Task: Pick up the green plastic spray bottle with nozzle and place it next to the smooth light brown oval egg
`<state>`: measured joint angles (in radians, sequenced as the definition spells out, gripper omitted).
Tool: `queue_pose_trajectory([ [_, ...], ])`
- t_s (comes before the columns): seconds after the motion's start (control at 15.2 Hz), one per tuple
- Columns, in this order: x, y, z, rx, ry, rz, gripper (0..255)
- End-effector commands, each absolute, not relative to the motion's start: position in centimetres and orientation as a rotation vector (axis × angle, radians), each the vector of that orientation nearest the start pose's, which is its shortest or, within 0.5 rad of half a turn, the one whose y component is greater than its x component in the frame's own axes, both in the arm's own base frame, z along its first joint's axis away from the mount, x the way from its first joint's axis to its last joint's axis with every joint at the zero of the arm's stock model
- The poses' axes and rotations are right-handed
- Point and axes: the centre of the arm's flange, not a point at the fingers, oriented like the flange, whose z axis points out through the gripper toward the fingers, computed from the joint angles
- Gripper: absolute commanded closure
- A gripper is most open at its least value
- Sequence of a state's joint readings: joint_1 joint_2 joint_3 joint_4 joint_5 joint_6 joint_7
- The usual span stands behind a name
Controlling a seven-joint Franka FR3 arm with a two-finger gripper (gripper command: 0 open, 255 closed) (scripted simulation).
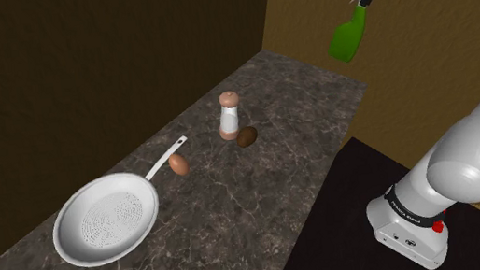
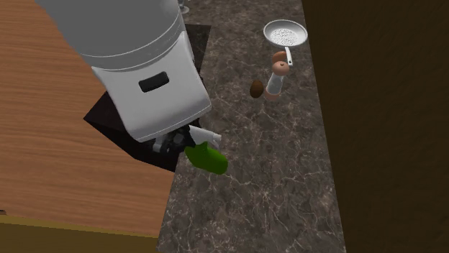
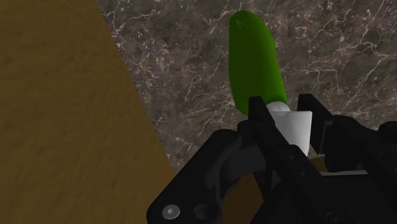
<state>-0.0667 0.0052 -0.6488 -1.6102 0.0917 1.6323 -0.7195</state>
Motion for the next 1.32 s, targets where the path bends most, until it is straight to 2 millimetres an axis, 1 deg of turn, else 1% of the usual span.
queue_pose_trajectory([
  [0.0, 43.1, -35.9, 62.1, -3.085, 0.001, -0.11, 255],
  [1.25, 43.1, -35.9, 72.1, -3.085, 0.001, -0.11, 255],
])
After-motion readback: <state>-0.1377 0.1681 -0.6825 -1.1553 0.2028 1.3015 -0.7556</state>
